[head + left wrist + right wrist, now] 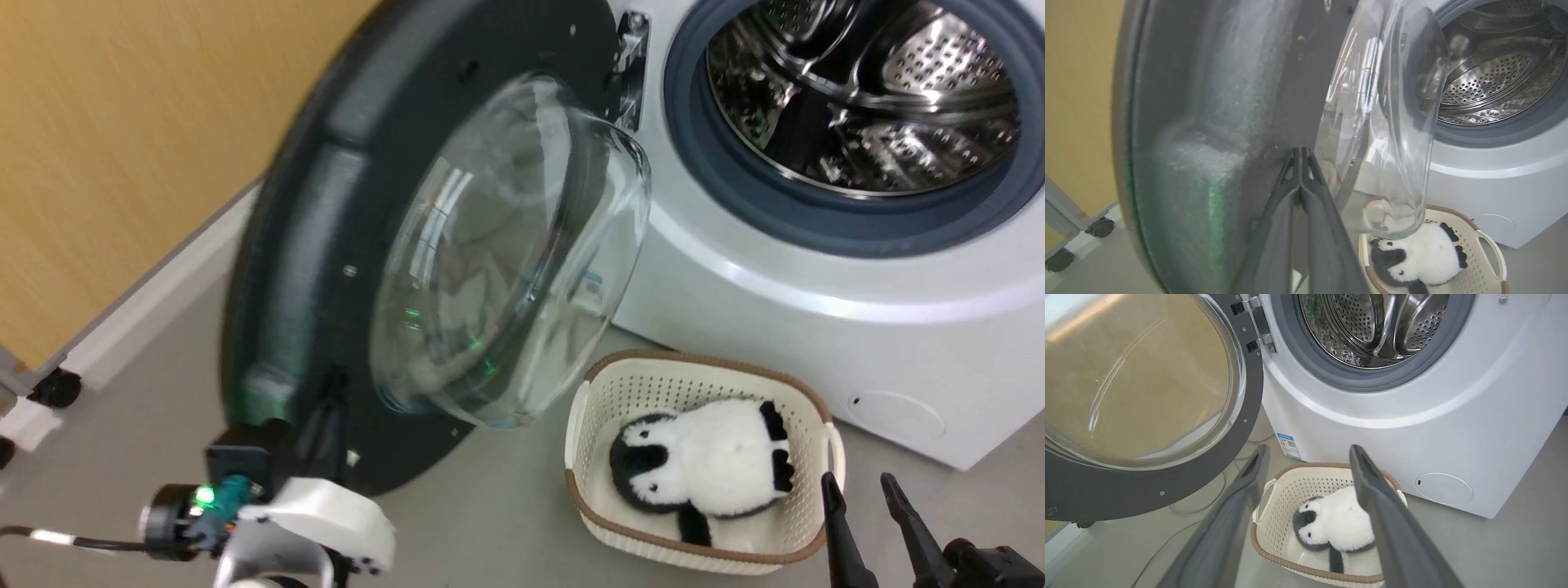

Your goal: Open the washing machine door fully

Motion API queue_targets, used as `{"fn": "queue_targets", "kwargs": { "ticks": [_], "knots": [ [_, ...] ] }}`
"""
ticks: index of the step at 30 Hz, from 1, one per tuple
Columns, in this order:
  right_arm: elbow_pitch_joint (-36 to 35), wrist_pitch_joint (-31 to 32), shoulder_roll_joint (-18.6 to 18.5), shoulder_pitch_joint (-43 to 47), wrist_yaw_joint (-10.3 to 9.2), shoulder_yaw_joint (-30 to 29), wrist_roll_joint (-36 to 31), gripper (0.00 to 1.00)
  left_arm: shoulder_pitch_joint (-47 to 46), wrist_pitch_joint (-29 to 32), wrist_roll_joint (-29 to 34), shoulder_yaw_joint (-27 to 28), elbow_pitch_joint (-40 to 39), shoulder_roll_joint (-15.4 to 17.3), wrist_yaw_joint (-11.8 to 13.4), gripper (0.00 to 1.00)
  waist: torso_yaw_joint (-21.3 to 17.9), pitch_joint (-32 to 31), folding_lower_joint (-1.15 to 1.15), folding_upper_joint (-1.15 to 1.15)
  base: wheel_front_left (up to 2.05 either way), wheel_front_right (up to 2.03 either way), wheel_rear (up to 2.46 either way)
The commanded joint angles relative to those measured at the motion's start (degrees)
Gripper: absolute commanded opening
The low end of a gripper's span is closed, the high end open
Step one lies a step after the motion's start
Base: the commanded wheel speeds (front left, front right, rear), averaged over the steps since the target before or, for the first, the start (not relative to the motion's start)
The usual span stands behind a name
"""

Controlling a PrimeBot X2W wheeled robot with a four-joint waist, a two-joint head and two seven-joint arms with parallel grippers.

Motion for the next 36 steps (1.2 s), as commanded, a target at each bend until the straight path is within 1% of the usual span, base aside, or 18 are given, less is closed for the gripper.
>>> {"fn": "queue_targets", "kwargs": {
  "ticks": [1,9,12,24,32,36],
  "knots": [
    [-0.18,-0.26,-0.56,-0.52,0.03,0.06,-0.29,1.00,-1.16,-0.61,-0.54,1.06,0.55,0.54,0.44,0.00,0.08,1.24,0.00,0.00,0.00,0.00,0.00],
    [-1.13,0.70,-3.09,-1.45,0.03,0.46,-0.22,1.00,-4.25,-2.95,-4.14,8.14,3.99,2.22,2.35,0.00,-1.06,5.62,0.00,0.00,0.00,0.00,0.00],
    [-1.96,1.14,-4.10,-1.90,0.03,0.03,-0.89,1.00,-6.35,-3.46,-5.54,10.23,5.86,3.26,2.23,0.00,-1.50,7.45,0.00,0.00,0.00,0.00,0.00],
    [-4.30,2.87,-5.52,-4.10,0.03,-0.25,-1.04,1.00,-17.97,-4.84,-10.34,16.84,18.24,9.83,-0.50,0.00,-3.95,13.29,0.00,0.00,0.00,0.00,0.00],
    [-5.36,3.66,-6.54,-4.29,0.03,-1.10,-0.96,1.00,-24.63,-6.02,-12.70,18.95,27.63,13.72,-3.16,0.00,-4.82,15.16,0.00,0.00,0.00,0.00,0.00],
    [-5.91,3.95,-6.69,-4.49,0.03,-1.58,-0.79,1.00,-27.42,-7.42,-12.97,19.15,32.01,15.39,-4.42,0.00,-5.09,15.60,0.00,0.00,0.00,0.00,0.00]
  ]
}}
